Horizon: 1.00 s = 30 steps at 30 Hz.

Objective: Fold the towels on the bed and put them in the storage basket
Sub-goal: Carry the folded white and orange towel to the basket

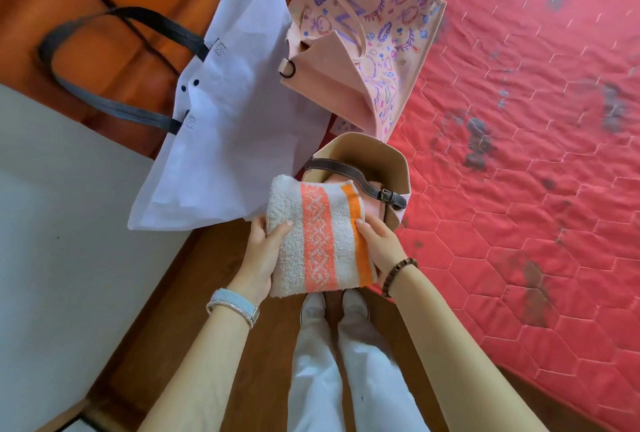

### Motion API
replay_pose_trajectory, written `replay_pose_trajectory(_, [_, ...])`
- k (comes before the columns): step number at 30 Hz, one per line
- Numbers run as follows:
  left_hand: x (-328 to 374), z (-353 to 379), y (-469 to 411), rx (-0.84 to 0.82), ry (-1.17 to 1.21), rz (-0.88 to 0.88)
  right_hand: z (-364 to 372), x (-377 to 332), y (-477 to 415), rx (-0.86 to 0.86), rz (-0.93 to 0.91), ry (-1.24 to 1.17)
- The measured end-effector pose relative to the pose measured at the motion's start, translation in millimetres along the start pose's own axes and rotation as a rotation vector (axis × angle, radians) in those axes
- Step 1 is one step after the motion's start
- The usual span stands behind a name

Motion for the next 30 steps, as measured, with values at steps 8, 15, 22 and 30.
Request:
replay_pose_trajectory(8, [-1.3,44.0,-28.0,-0.161,-0.121,-0.002,-38.1,9.8,-10.0,0.118,-0.038,-0.037])
replay_pose_trajectory(15, [13.0,68.0,-38.6,-0.311,-0.206,0.074,-51.9,23.4,-6.8,0.144,0.008,-0.215])
replay_pose_trajectory(22, [14.8,64.3,-76.4,-0.306,-0.196,-0.061,-27.8,34.2,-20.6,0.049,0.166,-0.420])
replay_pose_trajectory(30, [11.4,49.9,-87.4,-0.340,-0.313,-0.104,-22.5,34.8,-32.5,-0.089,0.282,-0.334])
Point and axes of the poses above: each hand's wrist, its own y-axis away from the middle knuckle, its own z-axis out of the palm, x = y × z, the point moved 9 cm from there along -y, towards the middle knuckle, and after that the axes turned 12 degrees about -y, right-handed, at the moved point
